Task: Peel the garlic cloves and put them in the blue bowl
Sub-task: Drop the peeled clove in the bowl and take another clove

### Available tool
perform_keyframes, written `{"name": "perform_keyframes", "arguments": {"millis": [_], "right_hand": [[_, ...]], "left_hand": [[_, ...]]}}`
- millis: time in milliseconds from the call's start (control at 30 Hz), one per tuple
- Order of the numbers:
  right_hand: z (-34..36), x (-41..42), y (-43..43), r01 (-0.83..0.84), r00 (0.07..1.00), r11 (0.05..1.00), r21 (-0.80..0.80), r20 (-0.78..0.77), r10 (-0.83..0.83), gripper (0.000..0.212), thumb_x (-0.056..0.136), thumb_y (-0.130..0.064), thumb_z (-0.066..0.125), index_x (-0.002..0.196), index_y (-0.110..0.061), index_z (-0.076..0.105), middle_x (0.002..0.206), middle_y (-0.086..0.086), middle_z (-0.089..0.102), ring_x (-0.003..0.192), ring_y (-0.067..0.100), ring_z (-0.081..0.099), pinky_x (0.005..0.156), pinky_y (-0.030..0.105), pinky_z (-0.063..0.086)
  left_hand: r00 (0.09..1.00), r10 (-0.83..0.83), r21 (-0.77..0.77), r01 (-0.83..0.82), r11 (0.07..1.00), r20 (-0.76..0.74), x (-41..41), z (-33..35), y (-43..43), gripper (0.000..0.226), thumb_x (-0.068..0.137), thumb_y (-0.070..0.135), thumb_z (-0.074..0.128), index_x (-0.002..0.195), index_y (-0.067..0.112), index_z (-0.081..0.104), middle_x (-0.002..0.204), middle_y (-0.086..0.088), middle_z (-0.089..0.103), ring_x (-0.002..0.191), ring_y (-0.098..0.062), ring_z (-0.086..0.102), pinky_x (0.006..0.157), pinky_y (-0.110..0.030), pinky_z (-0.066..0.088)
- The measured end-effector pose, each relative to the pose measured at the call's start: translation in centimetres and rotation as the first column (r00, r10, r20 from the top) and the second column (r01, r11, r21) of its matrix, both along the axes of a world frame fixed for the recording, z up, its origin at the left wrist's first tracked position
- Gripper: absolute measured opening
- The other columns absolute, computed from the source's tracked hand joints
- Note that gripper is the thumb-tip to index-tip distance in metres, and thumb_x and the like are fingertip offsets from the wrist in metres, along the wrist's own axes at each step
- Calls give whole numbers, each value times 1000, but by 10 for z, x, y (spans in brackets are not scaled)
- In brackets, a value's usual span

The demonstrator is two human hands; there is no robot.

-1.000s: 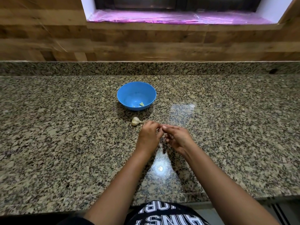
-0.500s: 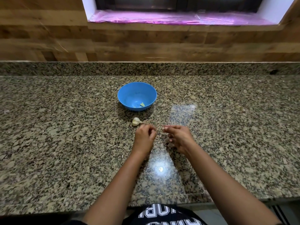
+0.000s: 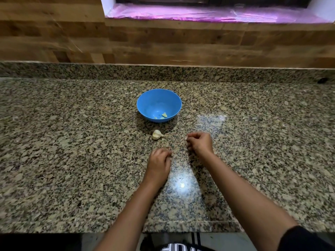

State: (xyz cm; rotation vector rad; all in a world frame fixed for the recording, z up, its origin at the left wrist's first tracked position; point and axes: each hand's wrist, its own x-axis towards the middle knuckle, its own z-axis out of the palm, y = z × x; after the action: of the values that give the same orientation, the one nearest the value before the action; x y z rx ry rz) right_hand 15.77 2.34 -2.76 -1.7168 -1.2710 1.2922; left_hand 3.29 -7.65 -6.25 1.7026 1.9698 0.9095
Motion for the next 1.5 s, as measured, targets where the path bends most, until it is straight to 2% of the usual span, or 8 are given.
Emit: {"name": "perform_keyframes", "arguments": {"millis": [233,333,467,733,867,1000,1200,1500], "right_hand": [[-12,26,-51,-309,930,916,255,283,235,38,94,-23,53,129,-11,51,123,5,57,103,14,58,87,26,53],[-26,28,-76,-617,698,767,175,573,430,62,94,-51,35,147,-21,23,151,-6,17,140,12,17,116,37,20],[-35,18,-83,-785,305,618,-44,840,448,80,90,-65,5,147,-13,-16,150,3,-25,140,16,-23,114,34,-13],[-28,-8,-65,-938,243,344,39,782,574,80,85,-61,-4,150,-18,14,158,1,10,145,12,3,115,27,-5],[-27,14,-82,-860,495,449,241,602,626,74,89,-66,13,148,-22,23,154,-5,17,143,7,11,118,34,15],[-29,21,-90,-852,257,520,-51,825,503,88,84,-72,5,147,-14,-17,150,4,-26,141,17,-22,116,34,-10],[-29,-18,-93,-937,165,348,-44,819,549,78,91,-65,5,145,-13,-19,150,6,-25,141,19,-22,114,35,-14],[-1,12,-88,-941,314,315,127,680,663,31,93,-17,52,122,-15,61,128,0,55,118,13,46,105,16,31]], "left_hand": [[996,18,-50,-13,999,85,-2,-1,-11,44,99,26,41,141,15,38,147,0,38,138,-15,30,113,-32,26],[996,44,-49,-40,998,82,-4,-5,-13,46,100,32,36,144,17,34,151,-1,33,140,-15,27,115,-41,26],[986,72,-40,-67,997,147,-5,-2,-13,53,97,39,28,143,14,36,149,-2,36,140,-15,28,115,-39,26],[974,105,-39,-99,994,200,-28,4,-30,45,99,29,33,138,11,45,142,-6,46,133,-16,40,108,-27,31],[956,142,-33,-138,990,255,-34,4,-45,50,94,36,34,137,14,46,141,-5,47,131,-13,42,108,-30,35],[935,224,-33,-223,974,275,-37,3,-58,48,96,37,33,138,16,45,142,-3,46,132,-15,41,108,-40,37],[933,281,-44,-278,960,224,-42,2,-68,44,100,30,33,139,13,43,144,-2,43,134,-15,38,111,-36,33],[991,115,-142,-124,982,-71,-21,-4,-72,46,102,32,28,145,18,29,153,3,26,142,-10,19,118,-31,11]]}}
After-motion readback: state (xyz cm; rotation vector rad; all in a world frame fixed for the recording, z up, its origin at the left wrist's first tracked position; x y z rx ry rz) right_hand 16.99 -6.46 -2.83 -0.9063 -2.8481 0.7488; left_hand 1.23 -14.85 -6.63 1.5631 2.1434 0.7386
